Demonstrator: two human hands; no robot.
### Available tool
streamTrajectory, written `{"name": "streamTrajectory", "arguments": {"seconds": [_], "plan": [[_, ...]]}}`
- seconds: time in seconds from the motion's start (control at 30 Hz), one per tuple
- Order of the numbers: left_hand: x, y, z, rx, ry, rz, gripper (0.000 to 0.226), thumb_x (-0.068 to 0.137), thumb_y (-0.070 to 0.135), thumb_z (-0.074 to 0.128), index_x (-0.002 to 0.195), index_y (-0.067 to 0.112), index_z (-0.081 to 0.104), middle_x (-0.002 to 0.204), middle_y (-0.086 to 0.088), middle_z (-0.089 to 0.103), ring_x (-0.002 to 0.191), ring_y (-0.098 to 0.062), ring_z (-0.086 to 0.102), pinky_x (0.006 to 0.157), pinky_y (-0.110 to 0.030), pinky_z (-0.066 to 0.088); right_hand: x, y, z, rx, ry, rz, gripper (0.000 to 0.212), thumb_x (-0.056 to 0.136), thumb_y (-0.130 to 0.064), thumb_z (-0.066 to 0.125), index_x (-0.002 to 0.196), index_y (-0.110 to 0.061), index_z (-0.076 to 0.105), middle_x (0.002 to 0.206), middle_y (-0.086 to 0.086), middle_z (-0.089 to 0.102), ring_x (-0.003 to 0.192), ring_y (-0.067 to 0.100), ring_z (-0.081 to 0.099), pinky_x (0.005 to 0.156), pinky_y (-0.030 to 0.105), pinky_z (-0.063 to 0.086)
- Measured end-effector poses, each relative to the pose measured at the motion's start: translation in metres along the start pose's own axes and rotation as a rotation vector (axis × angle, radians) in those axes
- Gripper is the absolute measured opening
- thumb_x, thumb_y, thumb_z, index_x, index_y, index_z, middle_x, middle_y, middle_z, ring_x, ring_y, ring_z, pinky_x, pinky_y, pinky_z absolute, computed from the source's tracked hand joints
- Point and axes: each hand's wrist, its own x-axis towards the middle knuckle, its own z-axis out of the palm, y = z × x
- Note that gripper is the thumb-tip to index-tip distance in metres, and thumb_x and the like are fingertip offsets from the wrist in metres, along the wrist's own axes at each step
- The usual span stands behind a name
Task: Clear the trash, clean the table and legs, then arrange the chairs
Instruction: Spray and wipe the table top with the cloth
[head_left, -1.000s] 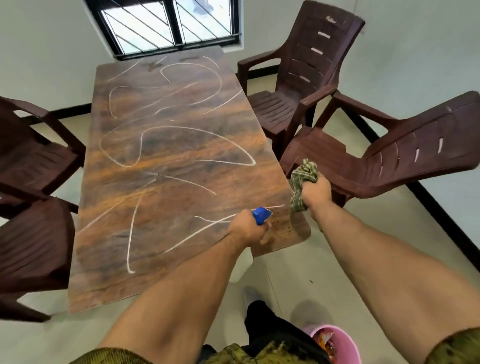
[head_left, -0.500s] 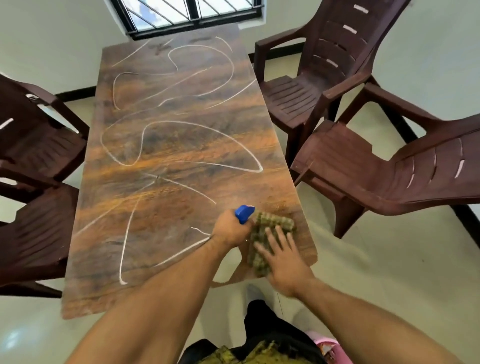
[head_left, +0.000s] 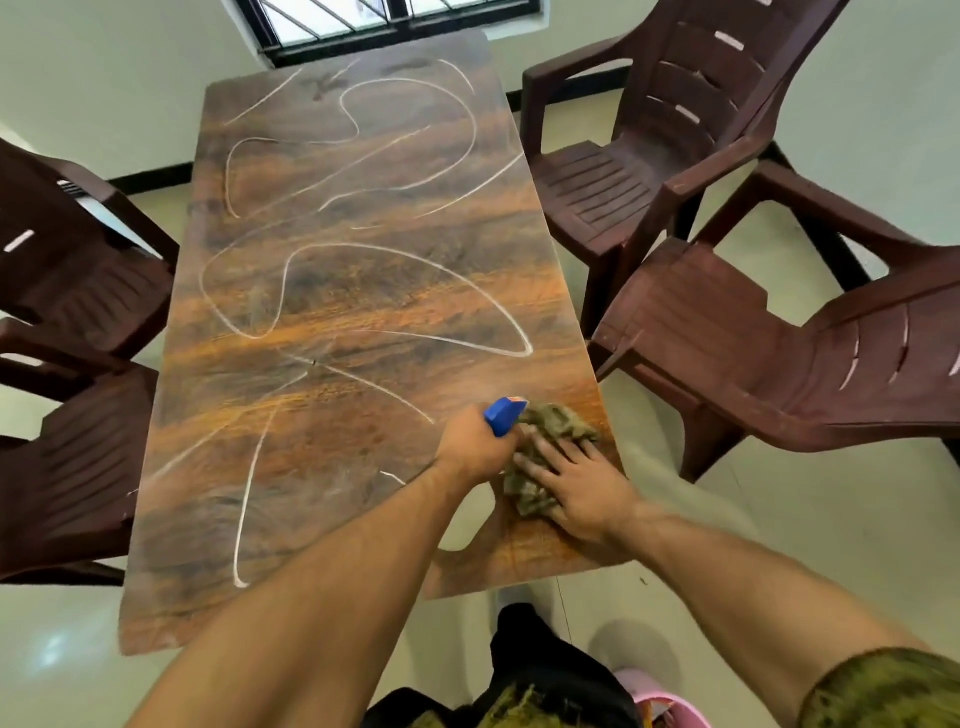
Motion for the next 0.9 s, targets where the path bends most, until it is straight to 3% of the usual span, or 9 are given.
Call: {"name": "streamTrajectory", "arguments": {"seconds": [0.07,0.2,0.3,0.4,0.53,0.67,0.73,0.83,0.9], "plan": [[0.002,0.002,0.000,0.001,-0.005,0.004,0.032,0.088,0.024,0.068,0.065,0.020,0.047,0.058,0.004,0.048,0.054,-0.013,0.044,0.056,-0.028,0.039,0.011,0.027,-0.010,-0.069,-0.023,-0.105,0.067,0.095,-0.057,0.023,0.157,-0.042,0.004,0.165,-0.002,-0.014,0.153,0.024,-0.006,0.122,0.044,-0.002],[0.001,0.006,-0.010,-0.016,0.031,-0.023,0.032,0.087,0.024,0.068,0.066,0.018,0.045,0.060,0.003,0.046,0.056,-0.016,0.043,0.054,-0.027,0.036,0.062,0.046,-0.041,0.154,0.073,0.462,0.069,0.100,-0.056,0.031,0.159,-0.034,0.001,0.165,0.011,-0.016,0.152,0.032,-0.011,0.124,0.046,0.002],[0.006,0.007,-0.020,-0.020,0.064,-0.028,0.032,0.088,0.023,0.068,0.066,0.019,0.046,0.060,0.003,0.048,0.059,-0.017,0.046,0.056,-0.029,0.038,0.098,0.021,-0.048,0.238,0.074,0.631,0.072,0.100,-0.059,0.027,0.159,-0.028,-0.003,0.164,0.017,-0.018,0.151,0.037,-0.015,0.122,0.050,-0.002],[0.008,0.006,-0.028,0.029,0.079,-0.012,0.031,0.088,0.026,0.068,0.066,0.020,0.047,0.061,0.003,0.050,0.063,-0.019,0.049,0.055,-0.029,0.040,0.095,0.005,-0.042,0.125,0.070,0.458,0.070,0.101,-0.058,0.027,0.158,-0.032,-0.006,0.164,0.013,-0.020,0.151,0.034,-0.016,0.120,0.050,-0.005],[0.005,0.006,-0.026,0.083,0.013,0.030,0.031,0.089,0.025,0.068,0.065,0.021,0.048,0.066,-0.001,0.055,0.067,-0.022,0.054,0.063,-0.032,0.045,0.040,0.016,-0.025,0.022,-0.018,0.073,0.065,0.101,-0.058,0.028,0.157,-0.044,-0.002,0.165,0.000,-0.020,0.151,0.029,0.011,0.121,0.046,0.015],[-0.004,0.002,-0.016,0.098,-0.026,0.063,0.037,0.089,0.022,0.067,0.062,0.019,0.042,0.056,0.005,0.043,0.053,-0.014,0.042,0.054,-0.028,0.036,0.008,-0.001,-0.002,0.146,0.061,0.405,0.066,0.101,-0.059,0.024,0.157,-0.039,-0.004,0.164,0.002,-0.024,0.153,0.025,-0.014,0.124,0.046,-0.004],[-0.009,-0.004,-0.011,0.062,-0.054,0.068,0.035,0.087,0.020,0.067,0.063,0.018,0.043,0.057,0.002,0.042,0.053,-0.014,0.040,0.054,-0.028,0.035,-0.006,-0.022,0.016,0.110,0.079,0.374,0.068,0.100,-0.058,0.022,0.157,-0.035,-0.007,0.162,0.006,-0.025,0.151,0.028,-0.021,0.122,0.046,-0.012],[-0.017,-0.016,-0.007,0.031,-0.092,0.089,0.034,0.087,0.018,0.066,0.063,0.017,0.042,0.059,0.000,0.043,0.054,-0.016,0.040,0.053,-0.027,0.035,-0.050,-0.039,0.045,0.049,0.129,0.181,0.068,0.096,-0.056,0.023,0.157,-0.038,0.000,0.165,0.006,-0.017,0.153,0.029,-0.009,0.120,0.043,-0.008],[-0.020,-0.025,-0.009,0.043,-0.100,0.108,0.033,0.087,0.019,0.066,0.064,0.018,0.042,0.058,0.002,0.043,0.051,-0.013,0.040,0.048,-0.021,0.032,-0.075,-0.046,0.065,0.103,0.114,0.304,0.068,0.096,-0.055,0.024,0.158,-0.040,0.001,0.165,0.002,-0.018,0.153,0.025,-0.004,0.121,0.043,0.001]]}}
